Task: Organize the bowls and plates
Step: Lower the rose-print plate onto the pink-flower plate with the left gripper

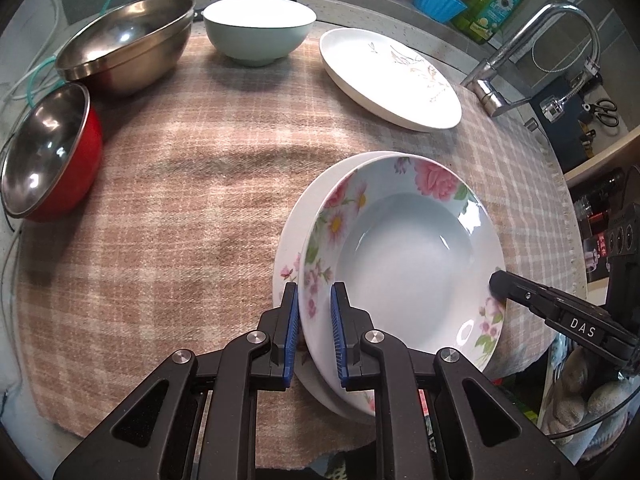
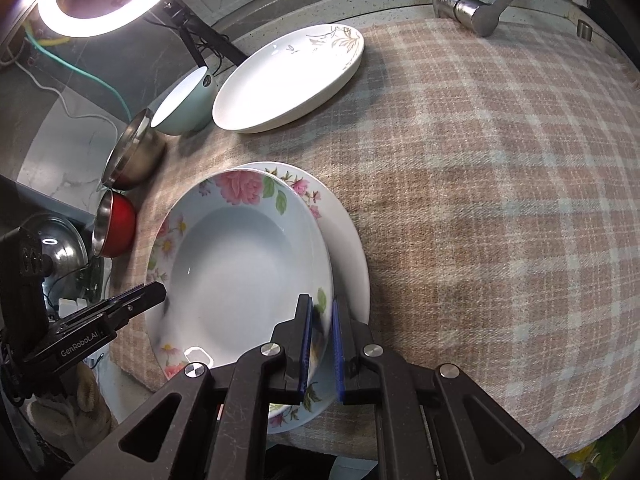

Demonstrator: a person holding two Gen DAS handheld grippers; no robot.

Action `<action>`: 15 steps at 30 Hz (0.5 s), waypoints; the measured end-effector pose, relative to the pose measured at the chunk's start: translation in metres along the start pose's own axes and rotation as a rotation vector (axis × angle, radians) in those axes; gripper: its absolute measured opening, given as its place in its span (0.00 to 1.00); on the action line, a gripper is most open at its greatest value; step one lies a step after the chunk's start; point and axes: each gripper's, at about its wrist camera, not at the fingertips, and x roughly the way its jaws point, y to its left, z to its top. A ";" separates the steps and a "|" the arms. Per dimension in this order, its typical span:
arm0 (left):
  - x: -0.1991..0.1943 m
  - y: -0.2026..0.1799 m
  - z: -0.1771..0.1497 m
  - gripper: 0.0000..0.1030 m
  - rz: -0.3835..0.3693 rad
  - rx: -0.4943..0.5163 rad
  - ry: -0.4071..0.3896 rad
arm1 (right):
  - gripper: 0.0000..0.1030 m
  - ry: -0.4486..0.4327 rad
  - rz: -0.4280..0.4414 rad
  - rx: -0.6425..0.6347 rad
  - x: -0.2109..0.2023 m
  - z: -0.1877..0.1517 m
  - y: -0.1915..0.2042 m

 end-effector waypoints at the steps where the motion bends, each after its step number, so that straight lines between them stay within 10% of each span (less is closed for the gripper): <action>1: 0.000 -0.001 0.000 0.13 0.004 0.004 0.000 | 0.09 0.000 -0.002 -0.001 0.000 0.000 0.000; 15: 0.001 -0.008 -0.001 0.13 0.051 0.057 -0.003 | 0.12 0.002 -0.070 -0.053 0.003 0.002 0.013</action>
